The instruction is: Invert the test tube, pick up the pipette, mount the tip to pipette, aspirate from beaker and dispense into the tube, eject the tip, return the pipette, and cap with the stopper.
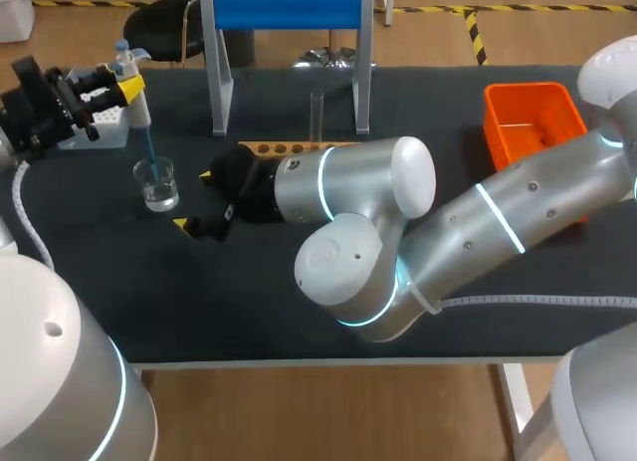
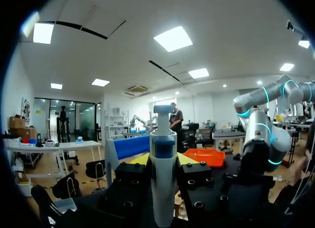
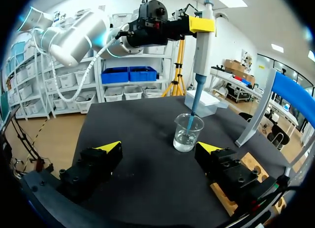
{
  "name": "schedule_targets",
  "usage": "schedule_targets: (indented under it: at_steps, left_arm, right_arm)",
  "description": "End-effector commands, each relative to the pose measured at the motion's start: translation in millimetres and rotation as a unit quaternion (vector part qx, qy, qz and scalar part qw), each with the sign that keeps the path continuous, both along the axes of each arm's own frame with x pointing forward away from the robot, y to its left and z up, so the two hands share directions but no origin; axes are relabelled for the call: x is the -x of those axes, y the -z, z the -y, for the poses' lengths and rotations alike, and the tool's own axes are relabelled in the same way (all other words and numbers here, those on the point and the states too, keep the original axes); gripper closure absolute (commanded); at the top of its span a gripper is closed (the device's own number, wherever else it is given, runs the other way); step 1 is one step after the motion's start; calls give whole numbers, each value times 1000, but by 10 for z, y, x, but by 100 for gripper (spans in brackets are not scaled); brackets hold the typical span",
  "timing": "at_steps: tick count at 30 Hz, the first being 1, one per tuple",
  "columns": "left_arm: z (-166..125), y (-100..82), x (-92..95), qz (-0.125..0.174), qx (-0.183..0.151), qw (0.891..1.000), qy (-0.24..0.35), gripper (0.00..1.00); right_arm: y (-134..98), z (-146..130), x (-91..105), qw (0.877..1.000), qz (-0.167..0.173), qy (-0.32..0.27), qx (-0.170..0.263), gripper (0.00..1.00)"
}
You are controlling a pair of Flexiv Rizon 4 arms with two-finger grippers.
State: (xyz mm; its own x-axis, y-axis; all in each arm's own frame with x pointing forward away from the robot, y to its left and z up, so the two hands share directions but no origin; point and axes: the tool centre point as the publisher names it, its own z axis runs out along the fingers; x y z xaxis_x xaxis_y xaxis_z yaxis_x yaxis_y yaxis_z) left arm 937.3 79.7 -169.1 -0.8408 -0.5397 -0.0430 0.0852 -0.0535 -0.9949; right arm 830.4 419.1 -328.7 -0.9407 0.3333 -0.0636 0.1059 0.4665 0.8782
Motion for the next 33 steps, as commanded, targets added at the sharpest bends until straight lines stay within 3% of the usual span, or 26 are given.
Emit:
schedule_targets:
  at_steps: [1, 33]
  left_arm:
    - [-9, 44, -22, 3, 2, 1000, 3, 100]
    - [-21, 198, -53, -7, 1, 1000, 9, 100]
  right_arm:
    - [-5, 12, 2, 1000, 0, 0, 1, 0]
    - [-5, 12, 2, 1000, 0, 0, 1, 0]
